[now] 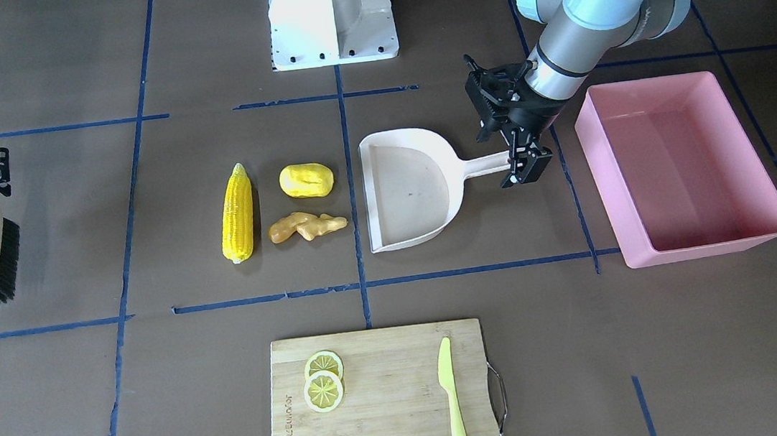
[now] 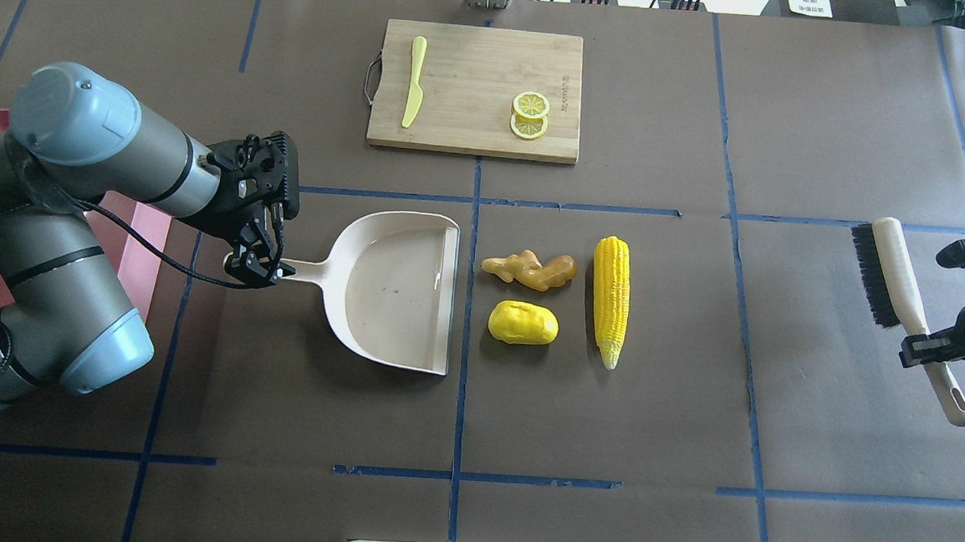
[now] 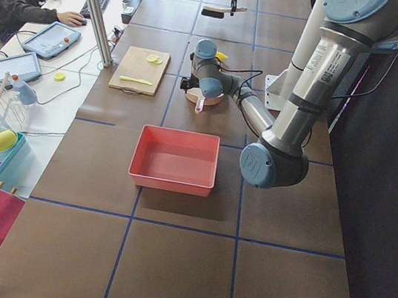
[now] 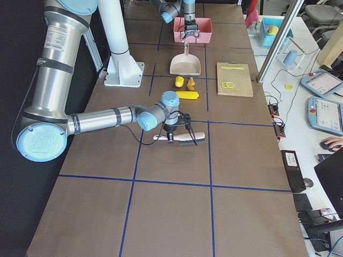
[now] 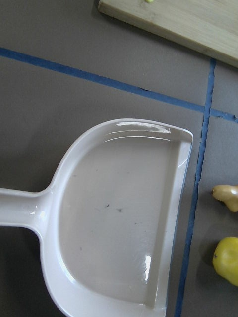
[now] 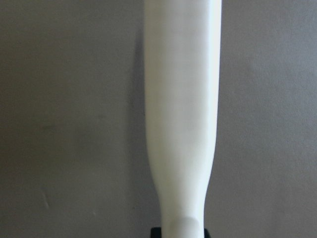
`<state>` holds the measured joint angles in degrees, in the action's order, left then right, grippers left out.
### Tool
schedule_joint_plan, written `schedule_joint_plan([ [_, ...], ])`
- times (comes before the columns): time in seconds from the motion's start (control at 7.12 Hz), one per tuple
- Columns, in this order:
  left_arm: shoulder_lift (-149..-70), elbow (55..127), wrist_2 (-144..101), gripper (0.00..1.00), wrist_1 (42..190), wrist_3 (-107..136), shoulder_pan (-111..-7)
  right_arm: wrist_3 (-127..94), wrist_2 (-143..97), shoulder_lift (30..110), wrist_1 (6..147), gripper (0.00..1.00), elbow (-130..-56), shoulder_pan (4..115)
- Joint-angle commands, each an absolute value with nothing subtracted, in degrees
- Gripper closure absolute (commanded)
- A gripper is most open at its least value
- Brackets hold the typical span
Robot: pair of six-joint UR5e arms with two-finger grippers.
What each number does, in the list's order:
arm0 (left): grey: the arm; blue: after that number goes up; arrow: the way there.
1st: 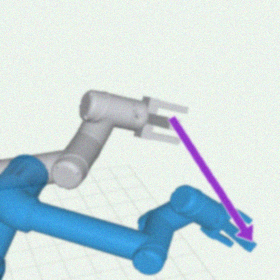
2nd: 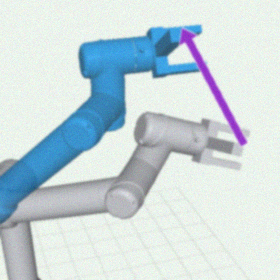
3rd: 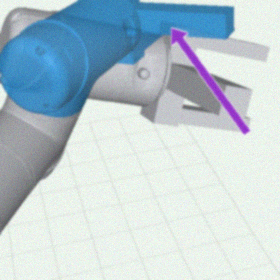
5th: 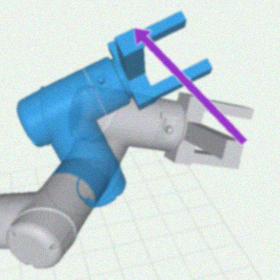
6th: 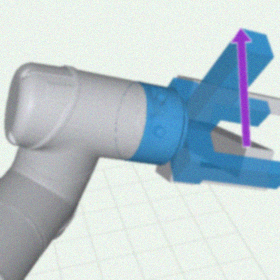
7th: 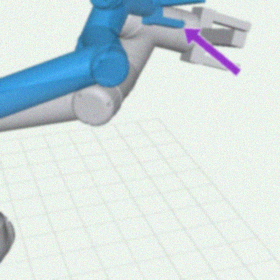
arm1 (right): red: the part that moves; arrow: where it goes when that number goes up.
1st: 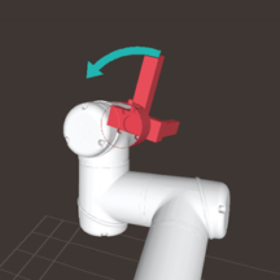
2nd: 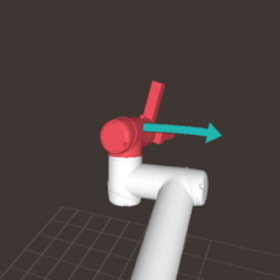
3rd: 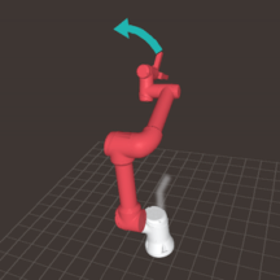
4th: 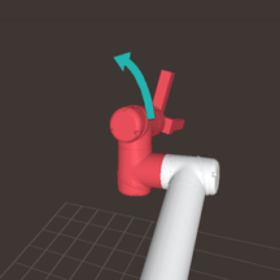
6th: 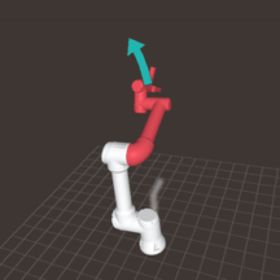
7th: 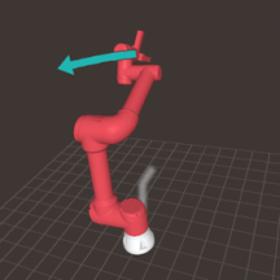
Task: Sweep and dump trash into bin
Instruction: 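Reach the left gripper to the white dustpan handle and grasp it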
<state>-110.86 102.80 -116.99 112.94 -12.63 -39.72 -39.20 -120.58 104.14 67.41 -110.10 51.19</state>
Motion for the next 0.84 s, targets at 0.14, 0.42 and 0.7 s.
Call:
schedule_joint_plan([
  [0.14,-110.7,101.9,-113.2,0.00,112.9,-13.3,-34.8,-39.2,-120.8,104.5,67.4,1.00,-110.1,51.3],
  [0.42,-110.8,101.6,-113.2,0.00,112.9,-13.3,-34.4,-39.2,-120.7,104.5,67.4,1.00,-110.0,51.3],
  [0.7,-111.5,99.9,-113.2,0.00,112.9,-13.3,-34.1,-39.2,-120.8,104.6,67.3,1.00,-110.0,51.3],
])
